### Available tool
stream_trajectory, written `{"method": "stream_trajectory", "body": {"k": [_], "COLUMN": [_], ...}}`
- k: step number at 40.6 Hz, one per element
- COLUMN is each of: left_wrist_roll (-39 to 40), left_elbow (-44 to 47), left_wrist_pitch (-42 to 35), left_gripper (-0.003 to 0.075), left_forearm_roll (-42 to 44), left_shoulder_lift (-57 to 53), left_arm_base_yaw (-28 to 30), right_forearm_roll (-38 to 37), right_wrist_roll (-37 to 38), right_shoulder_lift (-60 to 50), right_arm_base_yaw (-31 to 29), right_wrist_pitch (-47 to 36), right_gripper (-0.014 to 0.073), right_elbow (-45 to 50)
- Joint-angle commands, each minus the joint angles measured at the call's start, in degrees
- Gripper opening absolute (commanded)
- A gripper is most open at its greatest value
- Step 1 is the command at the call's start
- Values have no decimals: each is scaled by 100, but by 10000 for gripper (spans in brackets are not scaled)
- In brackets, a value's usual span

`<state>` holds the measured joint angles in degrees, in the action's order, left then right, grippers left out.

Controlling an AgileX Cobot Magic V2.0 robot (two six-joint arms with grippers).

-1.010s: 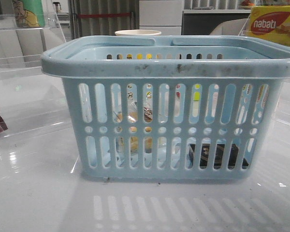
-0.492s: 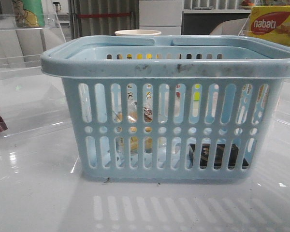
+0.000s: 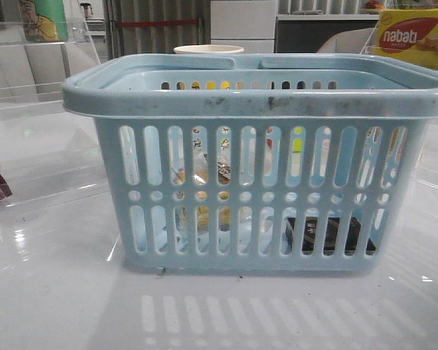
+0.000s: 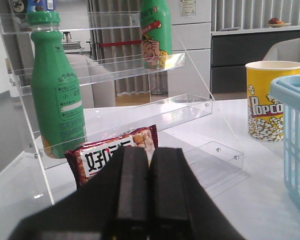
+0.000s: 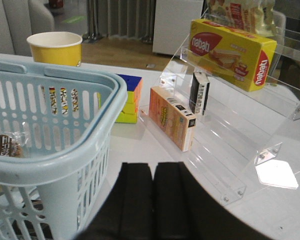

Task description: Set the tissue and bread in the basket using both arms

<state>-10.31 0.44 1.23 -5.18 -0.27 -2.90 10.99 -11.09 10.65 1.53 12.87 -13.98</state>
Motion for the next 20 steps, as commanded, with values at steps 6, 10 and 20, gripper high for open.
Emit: {"method": "stream_trajectory", "body": {"k": [6,10,20], "left_wrist_roll": [18,18,18], "left_elbow": [25,25,25], "left_wrist_pitch": [-504,-504,-483], "left_gripper": [93,93,93], "left_forearm_roll": [-51,-51,-51], "left_shoulder_lift": [-95,-95,-95], "left_arm_base_yaw": [-39,-39,-39], "right_forearm_roll": [2,2,2], "right_wrist_roll": [-19,-19,-19], "right_shoulder_lift": [-757,-1063,-1232], "right_arm_base_yaw": [-39,-39,-62], "right_wrist_pitch": [-1794,-1582,-1456], "right_gripper": [28,28,28], "right_elbow": [1326,1527,1532]}}
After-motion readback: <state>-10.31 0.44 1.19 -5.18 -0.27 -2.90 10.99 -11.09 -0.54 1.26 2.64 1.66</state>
